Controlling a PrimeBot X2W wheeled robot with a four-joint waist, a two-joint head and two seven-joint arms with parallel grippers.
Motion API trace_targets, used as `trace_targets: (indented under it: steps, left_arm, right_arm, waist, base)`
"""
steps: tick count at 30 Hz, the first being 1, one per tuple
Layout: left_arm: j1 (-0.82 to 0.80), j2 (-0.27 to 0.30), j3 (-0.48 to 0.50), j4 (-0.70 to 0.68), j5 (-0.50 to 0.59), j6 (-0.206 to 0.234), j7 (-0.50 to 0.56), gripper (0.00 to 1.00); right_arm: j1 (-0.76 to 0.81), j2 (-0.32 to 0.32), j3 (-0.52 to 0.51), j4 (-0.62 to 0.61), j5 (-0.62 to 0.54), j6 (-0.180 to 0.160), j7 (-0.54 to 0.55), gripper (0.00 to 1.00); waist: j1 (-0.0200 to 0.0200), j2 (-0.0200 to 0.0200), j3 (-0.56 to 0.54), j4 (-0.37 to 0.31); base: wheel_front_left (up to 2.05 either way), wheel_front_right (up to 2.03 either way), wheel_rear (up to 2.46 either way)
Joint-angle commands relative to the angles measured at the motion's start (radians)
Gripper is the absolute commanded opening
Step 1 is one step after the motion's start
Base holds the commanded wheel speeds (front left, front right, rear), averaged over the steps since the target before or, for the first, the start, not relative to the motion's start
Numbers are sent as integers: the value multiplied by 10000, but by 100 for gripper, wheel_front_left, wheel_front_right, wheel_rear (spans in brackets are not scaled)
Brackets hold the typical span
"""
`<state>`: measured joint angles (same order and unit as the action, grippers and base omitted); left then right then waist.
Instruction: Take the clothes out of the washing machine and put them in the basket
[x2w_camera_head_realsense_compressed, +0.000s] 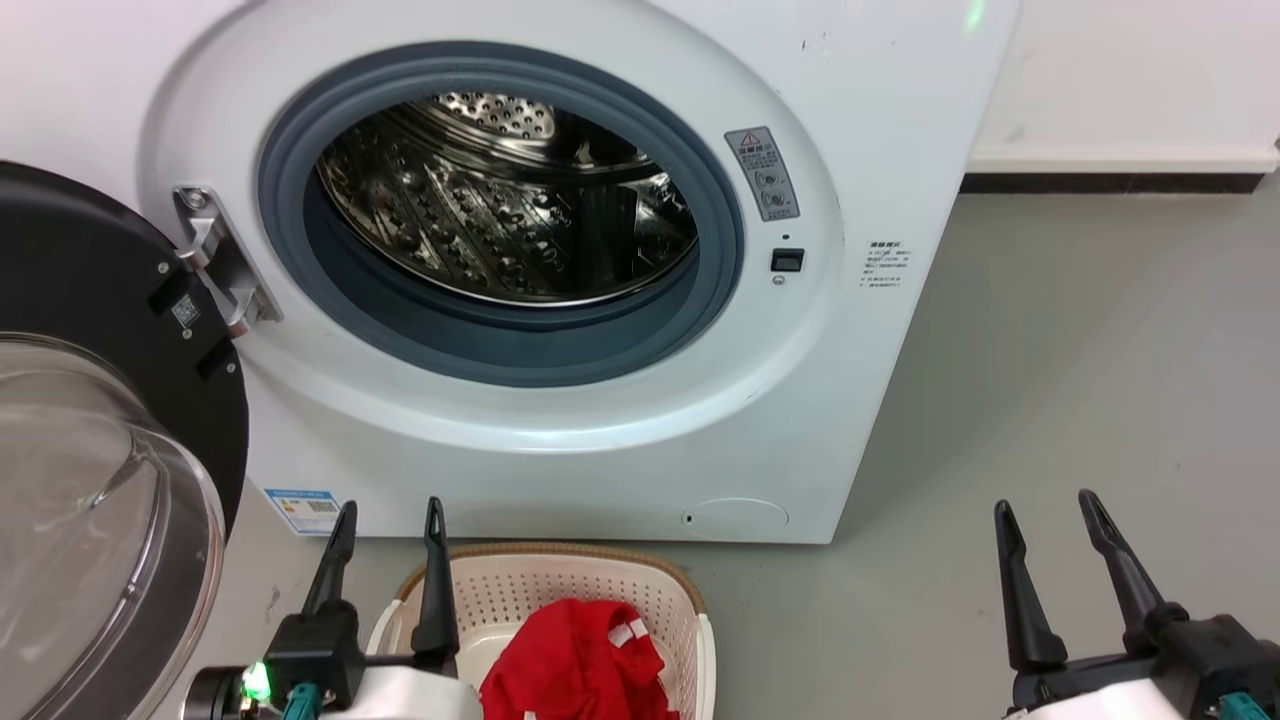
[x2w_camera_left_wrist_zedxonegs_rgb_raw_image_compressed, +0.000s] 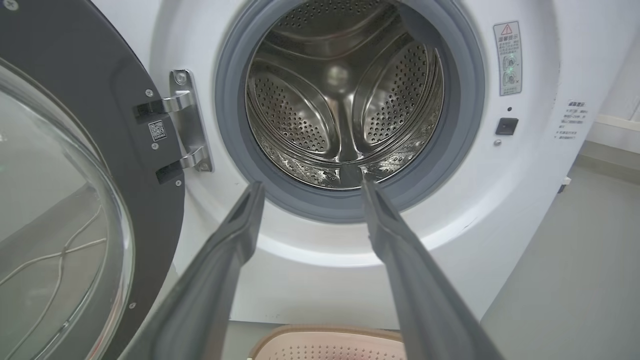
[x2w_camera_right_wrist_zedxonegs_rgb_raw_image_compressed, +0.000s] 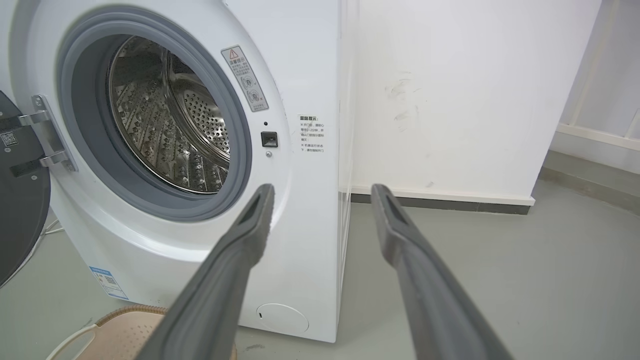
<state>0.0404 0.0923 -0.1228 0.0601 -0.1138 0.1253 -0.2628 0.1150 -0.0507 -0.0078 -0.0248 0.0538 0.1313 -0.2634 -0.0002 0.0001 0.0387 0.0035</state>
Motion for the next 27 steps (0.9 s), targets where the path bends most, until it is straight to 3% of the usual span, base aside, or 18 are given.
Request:
trace_targets:
  steps: [1,13,23,24,27]
  left_arm:
    - [239,-83,180,-122,12,-124,-29,100]
    - [863,-402,832,61,74,-690,-29,100]
    - [904,-426,832,160,86,-685,-29,100]
    - [837,-407,842,169,108,-703,2,0]
    - [894,-408,844,463,91,-704,52,0]
  right_arm:
    - [188,10,9,-67,61,-11,-19,100]
    - [659,10,-10,-103,282,-11,-19,100]
    - [735,10,12,-105,348,-11,-19,100]
    - [681,2,6,-48,308,2,2,0]
    - [725,2,23,223,325,2,16,0]
  waist:
    - [2,-1,-155,-43]
    - [2,-1,-529,-72]
    - [2,-1,-590,-34]
    - [2,-1,-592,-35]
    - [2,-1,-592,-35]
  base:
    - [0,0,0]
    - [0,0,0]
    - [0,0,0]
    - [0,0,0]
    - [0,0,0]
